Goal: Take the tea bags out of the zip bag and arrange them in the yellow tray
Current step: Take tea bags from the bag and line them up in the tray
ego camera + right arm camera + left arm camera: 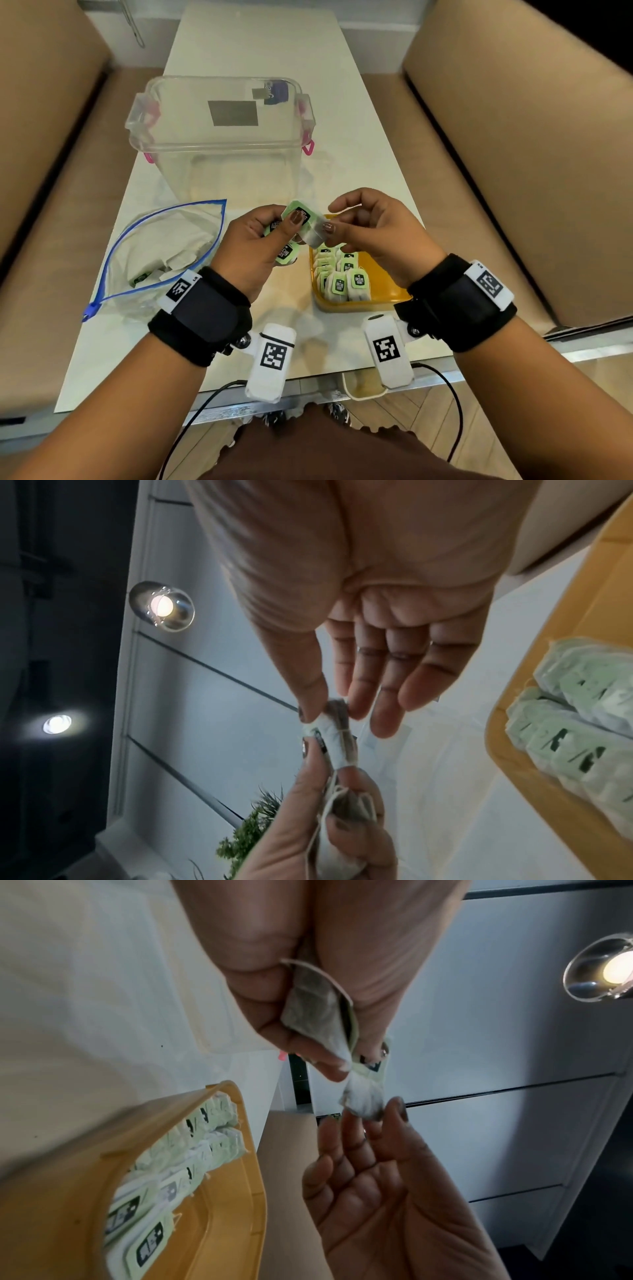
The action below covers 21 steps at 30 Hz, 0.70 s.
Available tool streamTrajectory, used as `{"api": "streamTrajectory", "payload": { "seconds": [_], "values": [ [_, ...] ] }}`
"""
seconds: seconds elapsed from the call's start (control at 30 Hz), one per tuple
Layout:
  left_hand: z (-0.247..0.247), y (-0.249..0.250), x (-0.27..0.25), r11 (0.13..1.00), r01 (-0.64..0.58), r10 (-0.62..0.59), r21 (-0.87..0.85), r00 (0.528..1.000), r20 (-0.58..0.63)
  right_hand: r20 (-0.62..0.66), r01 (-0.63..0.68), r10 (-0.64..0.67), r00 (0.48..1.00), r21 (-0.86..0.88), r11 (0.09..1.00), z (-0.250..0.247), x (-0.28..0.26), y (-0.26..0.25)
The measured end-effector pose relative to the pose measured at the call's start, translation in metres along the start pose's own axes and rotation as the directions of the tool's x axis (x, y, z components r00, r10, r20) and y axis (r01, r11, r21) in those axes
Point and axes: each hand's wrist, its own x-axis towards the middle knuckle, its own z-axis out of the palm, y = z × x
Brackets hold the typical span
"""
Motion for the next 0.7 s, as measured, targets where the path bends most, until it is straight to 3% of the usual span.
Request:
{"api": "streamTrajectory", "payload": {
  "seconds": [0.57,0.7],
  "values": [
    [0.0032,-0.0013,-0.0023,0.990,-0.083,0.080,0.117,0.996,0.029,0.007,0.042,-0.042,0.999,-0.224,0.974,-0.0020,-0.0041,0.0042],
    [0.0017,-0.0030,0.0008,0.987,-0.083,0.080,0.139,0.996,0.029,-0.002,0.041,-0.042,0.999,-0.149,0.988,-0.0031,-0.0054,0.0056]
  ]
}}
